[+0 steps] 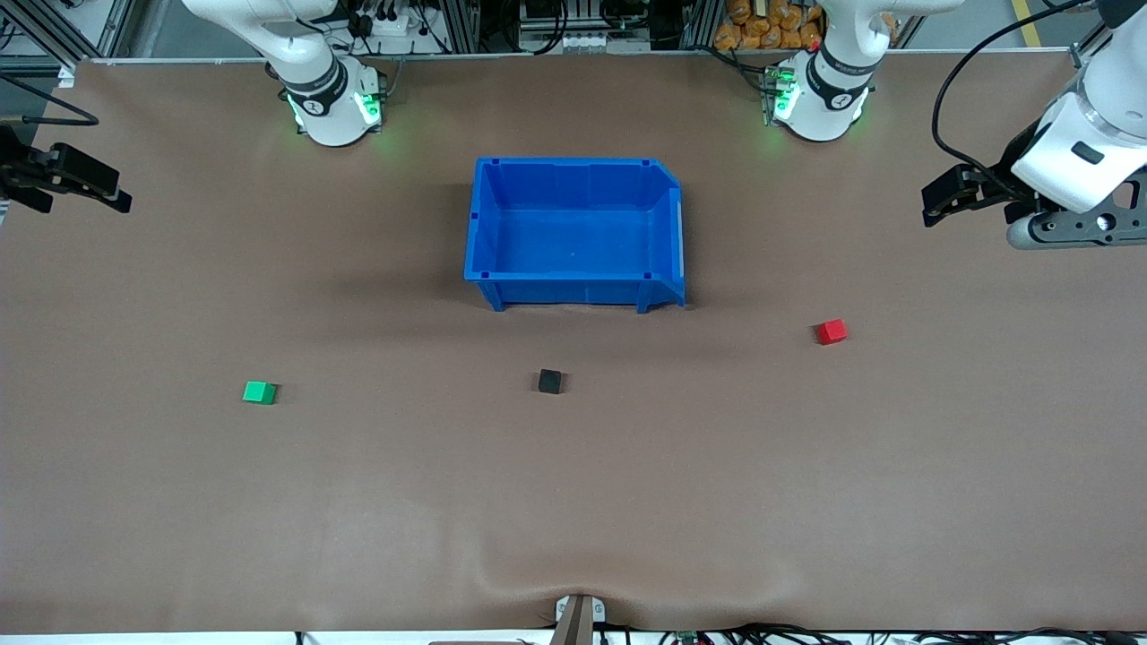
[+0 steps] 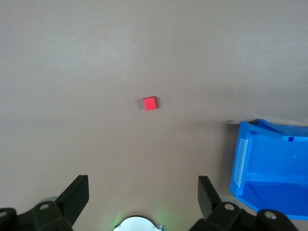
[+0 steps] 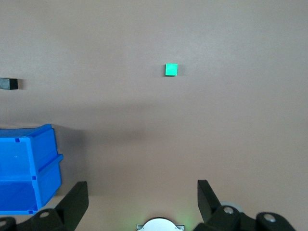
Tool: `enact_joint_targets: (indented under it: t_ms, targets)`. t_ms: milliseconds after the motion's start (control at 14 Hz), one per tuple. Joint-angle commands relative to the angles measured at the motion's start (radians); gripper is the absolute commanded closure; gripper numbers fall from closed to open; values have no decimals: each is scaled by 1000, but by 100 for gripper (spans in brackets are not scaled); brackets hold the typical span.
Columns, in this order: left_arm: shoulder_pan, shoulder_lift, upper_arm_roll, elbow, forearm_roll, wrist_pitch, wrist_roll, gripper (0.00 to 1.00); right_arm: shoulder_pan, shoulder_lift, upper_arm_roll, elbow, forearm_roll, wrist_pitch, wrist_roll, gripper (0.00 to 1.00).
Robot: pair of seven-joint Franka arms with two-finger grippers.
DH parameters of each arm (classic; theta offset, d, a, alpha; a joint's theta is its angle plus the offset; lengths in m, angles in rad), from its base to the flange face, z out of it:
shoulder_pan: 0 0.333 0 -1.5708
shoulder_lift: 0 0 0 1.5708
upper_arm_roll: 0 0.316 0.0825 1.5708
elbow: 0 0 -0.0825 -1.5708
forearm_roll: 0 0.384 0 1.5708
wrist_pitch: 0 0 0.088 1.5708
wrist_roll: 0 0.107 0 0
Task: Attach green and red cubes to black cube
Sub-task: 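Reach the right gripper to the green cube while the left gripper reaches the red cube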
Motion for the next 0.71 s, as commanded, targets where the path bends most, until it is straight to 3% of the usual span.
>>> enact_joint_targets:
  t_ms: [0, 214, 643]
  targets:
    - [10, -6, -1, 14, 16, -20, 29, 0, -35, -13, 27, -9, -14, -2, 4, 0]
    - [21, 3, 7, 25, 16, -20, 81, 0, -75, -13, 64, -10, -13, -3, 3, 0]
    - [26, 40, 7, 13, 1, 15, 41, 0, -58, -13, 61, -13, -14, -2, 3, 0]
